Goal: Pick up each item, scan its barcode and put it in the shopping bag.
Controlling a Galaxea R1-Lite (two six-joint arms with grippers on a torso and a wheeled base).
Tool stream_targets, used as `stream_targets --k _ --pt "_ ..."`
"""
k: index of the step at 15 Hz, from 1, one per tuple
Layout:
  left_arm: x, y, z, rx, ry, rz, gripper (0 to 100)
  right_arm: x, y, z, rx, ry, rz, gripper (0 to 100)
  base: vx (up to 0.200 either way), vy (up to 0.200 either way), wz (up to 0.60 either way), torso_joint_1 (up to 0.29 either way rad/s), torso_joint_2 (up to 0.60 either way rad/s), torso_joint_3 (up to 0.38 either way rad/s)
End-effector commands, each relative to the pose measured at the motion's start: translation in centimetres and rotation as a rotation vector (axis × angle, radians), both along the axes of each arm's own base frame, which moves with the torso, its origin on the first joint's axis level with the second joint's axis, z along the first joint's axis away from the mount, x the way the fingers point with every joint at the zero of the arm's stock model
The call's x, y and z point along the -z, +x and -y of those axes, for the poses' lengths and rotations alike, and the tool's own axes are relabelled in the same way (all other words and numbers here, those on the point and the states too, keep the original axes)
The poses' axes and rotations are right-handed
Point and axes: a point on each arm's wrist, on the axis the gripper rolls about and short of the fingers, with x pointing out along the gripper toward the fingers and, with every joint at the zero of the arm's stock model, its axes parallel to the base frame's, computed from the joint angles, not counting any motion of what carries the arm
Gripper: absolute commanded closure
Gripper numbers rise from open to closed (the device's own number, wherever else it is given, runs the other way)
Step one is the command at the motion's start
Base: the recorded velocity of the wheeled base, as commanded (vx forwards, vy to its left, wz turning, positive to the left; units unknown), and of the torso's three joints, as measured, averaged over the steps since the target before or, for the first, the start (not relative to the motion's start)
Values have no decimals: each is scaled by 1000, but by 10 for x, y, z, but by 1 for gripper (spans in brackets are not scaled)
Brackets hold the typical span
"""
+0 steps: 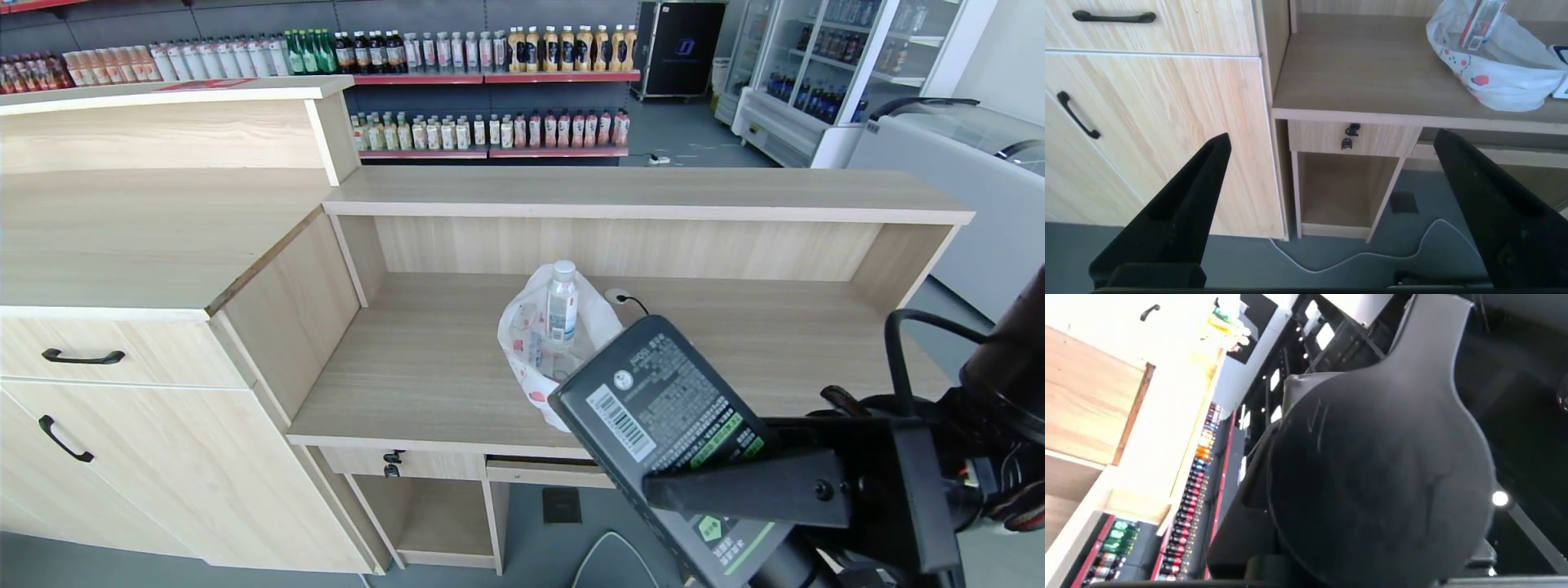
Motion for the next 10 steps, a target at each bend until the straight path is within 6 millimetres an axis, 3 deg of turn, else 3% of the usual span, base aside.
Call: stream_targets --k 1,6,10 --pt "0 0 0 0 0 -1 0 8 7 -6 1 -21 -26 100 0 0 0 0 0 0" --pt "0 0 0 0 0 -1 0 20 3 -28 83 -62 -149 100 0 0 0 0 0 0" --pt "0 0 0 -2 0 -1 0 23 4 -32 76 -71 -154 100 0 0 0 0 0 0"
